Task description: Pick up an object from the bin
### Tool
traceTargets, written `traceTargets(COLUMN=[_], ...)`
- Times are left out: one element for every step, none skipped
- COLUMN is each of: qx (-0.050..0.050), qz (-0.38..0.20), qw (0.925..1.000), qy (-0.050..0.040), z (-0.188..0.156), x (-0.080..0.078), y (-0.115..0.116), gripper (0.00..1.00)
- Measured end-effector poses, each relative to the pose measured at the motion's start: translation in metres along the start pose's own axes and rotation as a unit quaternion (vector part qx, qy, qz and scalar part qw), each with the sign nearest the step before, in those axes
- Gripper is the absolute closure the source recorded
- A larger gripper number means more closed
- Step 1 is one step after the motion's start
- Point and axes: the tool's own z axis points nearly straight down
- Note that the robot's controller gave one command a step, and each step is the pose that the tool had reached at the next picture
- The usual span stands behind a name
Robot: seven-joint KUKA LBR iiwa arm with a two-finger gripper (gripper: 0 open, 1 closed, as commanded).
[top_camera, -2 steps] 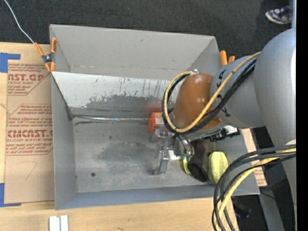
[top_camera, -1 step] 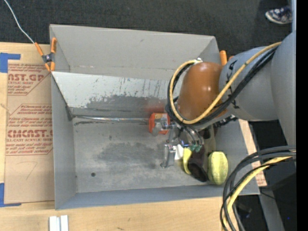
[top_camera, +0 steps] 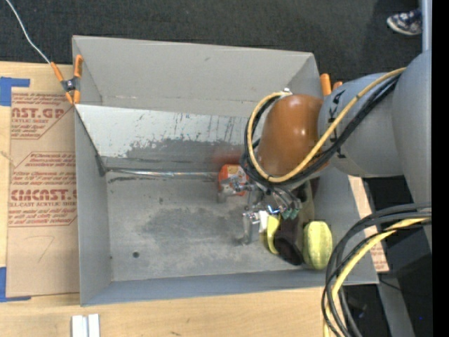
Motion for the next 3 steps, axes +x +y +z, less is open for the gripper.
traceTargets(qx=[0.001,-0.001,-0.001], qz=[0.045,0.091,0.092], qw=[0.9990,0.9958,0.9958], qy=[0.0006,-0.0001,-0.0001], z=[0.000,0.011,0.011], x=[0.040,0.020,0.020], y=[-0.032,-0.074,-0.074], gripper=[0.00,1.00,1.00])
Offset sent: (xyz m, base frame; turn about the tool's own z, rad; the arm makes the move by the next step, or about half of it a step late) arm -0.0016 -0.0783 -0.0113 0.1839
